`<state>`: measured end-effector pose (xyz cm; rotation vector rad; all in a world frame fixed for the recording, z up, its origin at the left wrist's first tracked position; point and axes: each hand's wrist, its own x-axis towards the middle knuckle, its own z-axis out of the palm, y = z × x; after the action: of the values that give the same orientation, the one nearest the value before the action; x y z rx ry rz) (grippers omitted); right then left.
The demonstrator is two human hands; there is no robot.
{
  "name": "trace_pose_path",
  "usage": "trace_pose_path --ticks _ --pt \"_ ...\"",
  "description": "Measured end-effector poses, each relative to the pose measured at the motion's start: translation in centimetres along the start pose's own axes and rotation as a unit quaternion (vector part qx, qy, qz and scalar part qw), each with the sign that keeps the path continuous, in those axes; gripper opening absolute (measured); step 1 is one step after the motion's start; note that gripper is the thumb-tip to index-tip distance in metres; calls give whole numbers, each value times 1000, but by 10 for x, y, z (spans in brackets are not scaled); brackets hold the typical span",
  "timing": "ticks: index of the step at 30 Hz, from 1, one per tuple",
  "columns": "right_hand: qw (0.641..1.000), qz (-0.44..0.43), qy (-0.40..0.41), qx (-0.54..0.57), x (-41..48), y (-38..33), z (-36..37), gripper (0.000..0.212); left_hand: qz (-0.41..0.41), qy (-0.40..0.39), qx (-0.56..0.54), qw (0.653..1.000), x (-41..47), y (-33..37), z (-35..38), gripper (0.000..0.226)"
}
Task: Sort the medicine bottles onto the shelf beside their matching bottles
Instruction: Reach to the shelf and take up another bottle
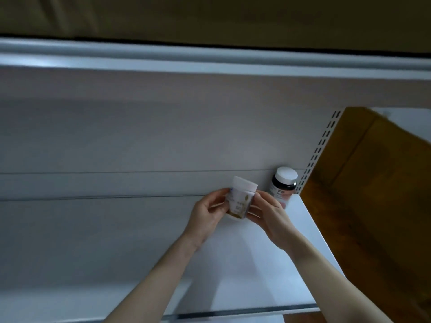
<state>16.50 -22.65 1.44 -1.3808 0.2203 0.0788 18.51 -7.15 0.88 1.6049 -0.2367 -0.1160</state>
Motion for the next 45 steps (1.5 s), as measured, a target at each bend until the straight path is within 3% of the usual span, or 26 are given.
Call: trace_pose_path --ticks 13,25,33,45 --pt "980 10 -198 -23 -29 17 126 25 -55 171 -32 983 -103 16 -107 23" --pt "946 23 -320 -51 -101 60 381 21 -33 317 -4 948 -258 35 -314 23" --pt "915 59 -394 -65 -154 112 537 22 -41 373 -13 927 -353 28 -449 23" --pt "884 87 -448 -103 -144 153 700 23 -57 443 -30 894 -383 12 -592 24"
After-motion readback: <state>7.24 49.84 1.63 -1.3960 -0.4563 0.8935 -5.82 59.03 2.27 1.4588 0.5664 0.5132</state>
